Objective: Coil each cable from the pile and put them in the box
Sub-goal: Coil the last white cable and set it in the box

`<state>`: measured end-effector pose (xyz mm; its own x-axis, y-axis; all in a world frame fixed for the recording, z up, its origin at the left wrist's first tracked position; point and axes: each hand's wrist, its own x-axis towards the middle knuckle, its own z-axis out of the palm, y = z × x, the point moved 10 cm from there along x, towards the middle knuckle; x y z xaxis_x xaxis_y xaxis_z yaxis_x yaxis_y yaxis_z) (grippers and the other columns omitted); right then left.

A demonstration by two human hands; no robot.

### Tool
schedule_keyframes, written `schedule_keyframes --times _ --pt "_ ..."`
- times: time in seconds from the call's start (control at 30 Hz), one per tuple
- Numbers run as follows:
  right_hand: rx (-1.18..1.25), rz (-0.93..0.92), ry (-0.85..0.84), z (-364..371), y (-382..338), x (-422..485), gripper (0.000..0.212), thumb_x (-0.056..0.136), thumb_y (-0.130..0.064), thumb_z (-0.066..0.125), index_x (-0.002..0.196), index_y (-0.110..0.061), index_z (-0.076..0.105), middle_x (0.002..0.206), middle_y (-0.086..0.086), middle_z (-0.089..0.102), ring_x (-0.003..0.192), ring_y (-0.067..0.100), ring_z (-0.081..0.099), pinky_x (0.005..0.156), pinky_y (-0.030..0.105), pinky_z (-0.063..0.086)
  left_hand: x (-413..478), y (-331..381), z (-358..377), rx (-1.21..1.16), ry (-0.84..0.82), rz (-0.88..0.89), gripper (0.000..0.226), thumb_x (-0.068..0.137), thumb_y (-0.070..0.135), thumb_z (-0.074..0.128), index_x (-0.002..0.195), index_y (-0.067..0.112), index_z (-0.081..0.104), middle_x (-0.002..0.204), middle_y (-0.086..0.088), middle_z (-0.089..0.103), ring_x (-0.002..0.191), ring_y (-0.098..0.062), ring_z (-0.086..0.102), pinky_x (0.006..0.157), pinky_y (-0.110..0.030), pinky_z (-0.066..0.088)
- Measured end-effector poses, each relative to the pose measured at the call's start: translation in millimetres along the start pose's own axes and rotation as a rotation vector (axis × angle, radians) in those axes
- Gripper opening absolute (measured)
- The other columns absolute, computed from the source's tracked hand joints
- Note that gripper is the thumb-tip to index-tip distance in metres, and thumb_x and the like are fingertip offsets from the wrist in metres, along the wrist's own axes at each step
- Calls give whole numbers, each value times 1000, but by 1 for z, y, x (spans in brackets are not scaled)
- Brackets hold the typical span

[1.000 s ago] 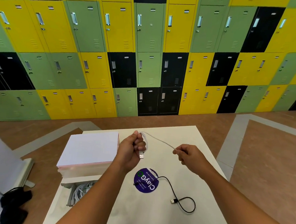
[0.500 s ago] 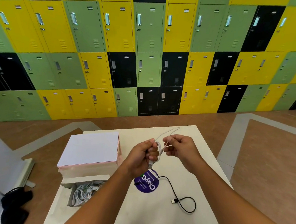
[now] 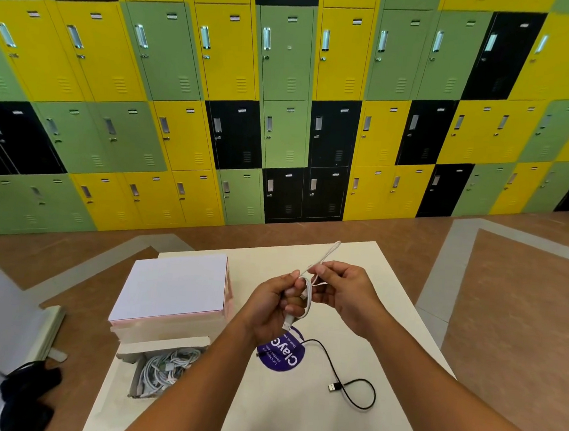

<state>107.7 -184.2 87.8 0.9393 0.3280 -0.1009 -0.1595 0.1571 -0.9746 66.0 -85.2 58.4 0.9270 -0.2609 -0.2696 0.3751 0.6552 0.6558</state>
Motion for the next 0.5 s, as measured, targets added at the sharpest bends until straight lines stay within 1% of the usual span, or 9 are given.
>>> schedule_keyframes --times 0.1,0.17,0.23,0.3,0.33,0.37,0.43,0.5 --pt "-11 8 -10 3 -1 -1 14 98 -8 59 102 0 71 88 19 74 79 31 72 70 36 58 0 5 -5 99 42 62 31 101 23 51 79 4 63 64 -2 41 59 -9 29 45 -15 36" --pt "-75 8 9 3 -1 -2 13 98 -8 60 108 -3 68 92 17 75 81 28 72 69 36 57 0 10 -8 163 90 116 31 103 23 49 81 5 62 66 -5 48 60 -11 34 47 -16 38" --pt "-96 25 6 6 1 -4 15 98 -10 59 111 -5 64 92 13 75 82 24 71 71 37 55 -1 17 -8 238 125 176 32 104 23 48 81 7 62 65 -4 49 59 -12 41 49 -19 40" --pt "-76 47 -54 16 6 -7 18 98 -13 60 114 -5 62 93 12 73 82 24 70 75 40 55 -2 21 -4 346 129 233 35 104 24 47 82 9 68 61 -2 49 55 -11 45 52 -22 42" --pt "-97 48 -89 21 9 -7 21 96 -13 63 115 -6 61 95 13 73 83 24 70 76 40 56 -2 23 -3 391 132 254 36 105 24 45 86 9 72 62 -3 52 55 -11 47 54 -23 44" --pt "-147 41 -119 25 11 -7 25 93 -11 67 117 -8 60 99 13 73 85 25 71 76 40 56 -2 24 -3 425 143 271 36 106 24 45 89 9 73 65 -5 56 57 -13 50 55 -25 46" --pt "-255 21 -139 26 15 -6 33 89 -1 70 119 -10 60 103 15 74 90 29 72 77 40 57 -2 25 -8 480 176 294 36 106 24 45 85 7 69 72 -12 58 61 -19 55 55 -28 50" --pt "-309 5 -125 21 14 -5 33 87 5 68 117 -8 63 99 16 74 87 29 73 75 39 58 -2 26 -12 544 211 320 37 106 25 46 81 7 66 74 -17 58 60 -20 54 55 -28 50"
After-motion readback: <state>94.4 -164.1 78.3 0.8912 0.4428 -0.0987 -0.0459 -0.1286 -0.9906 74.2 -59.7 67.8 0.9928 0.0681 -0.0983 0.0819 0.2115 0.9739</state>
